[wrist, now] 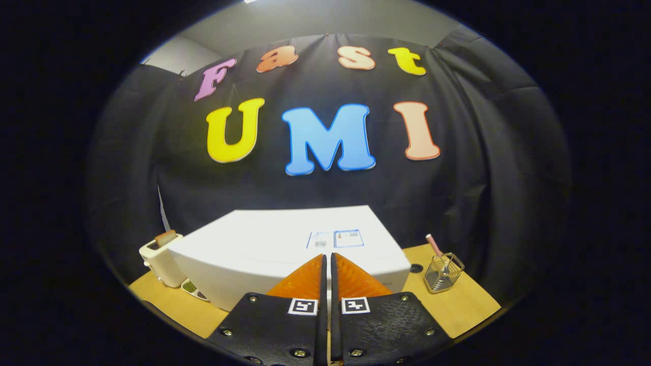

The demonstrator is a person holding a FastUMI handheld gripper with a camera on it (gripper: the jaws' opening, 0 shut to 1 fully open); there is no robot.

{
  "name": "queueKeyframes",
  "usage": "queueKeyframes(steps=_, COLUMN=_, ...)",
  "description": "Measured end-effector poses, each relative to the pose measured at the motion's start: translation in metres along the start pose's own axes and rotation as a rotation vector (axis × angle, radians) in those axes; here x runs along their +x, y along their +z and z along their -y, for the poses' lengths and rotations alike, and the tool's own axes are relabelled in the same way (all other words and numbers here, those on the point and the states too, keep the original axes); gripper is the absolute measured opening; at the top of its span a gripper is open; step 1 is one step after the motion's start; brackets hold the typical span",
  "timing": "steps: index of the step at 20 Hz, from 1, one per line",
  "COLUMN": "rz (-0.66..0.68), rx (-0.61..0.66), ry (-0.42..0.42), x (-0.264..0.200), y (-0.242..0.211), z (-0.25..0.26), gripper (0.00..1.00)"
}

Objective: Open the microwave, put the food inside, and close the microwave door.

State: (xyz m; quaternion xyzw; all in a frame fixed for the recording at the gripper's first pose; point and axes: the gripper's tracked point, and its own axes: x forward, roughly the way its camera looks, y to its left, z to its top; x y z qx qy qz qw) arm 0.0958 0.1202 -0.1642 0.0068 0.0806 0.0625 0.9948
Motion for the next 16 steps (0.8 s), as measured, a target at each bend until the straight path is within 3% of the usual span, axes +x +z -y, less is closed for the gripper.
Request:
queueKeyframes(steps=1, rz=0.041, rx=0.017, ry=0.023, x=-0.013, y=0.023, z=-0.005, gripper=0.1)
queueKeyframes(steps=4, rz=0.06, rx=0.027, ry=0.066, x=-0.036, y=0.066, z=-0.007, gripper=0.98)
queueKeyframes(steps=10, rz=0.09, rx=0.036, ry=0.041, x=-0.058, y=0.118, z=0.005, gripper=0.99)
queueKeyframes(steps=16, rz=0.086, rx=0.031, ry=0.046, x=-0.056, y=0.126, z=0.002, gripper=0.99)
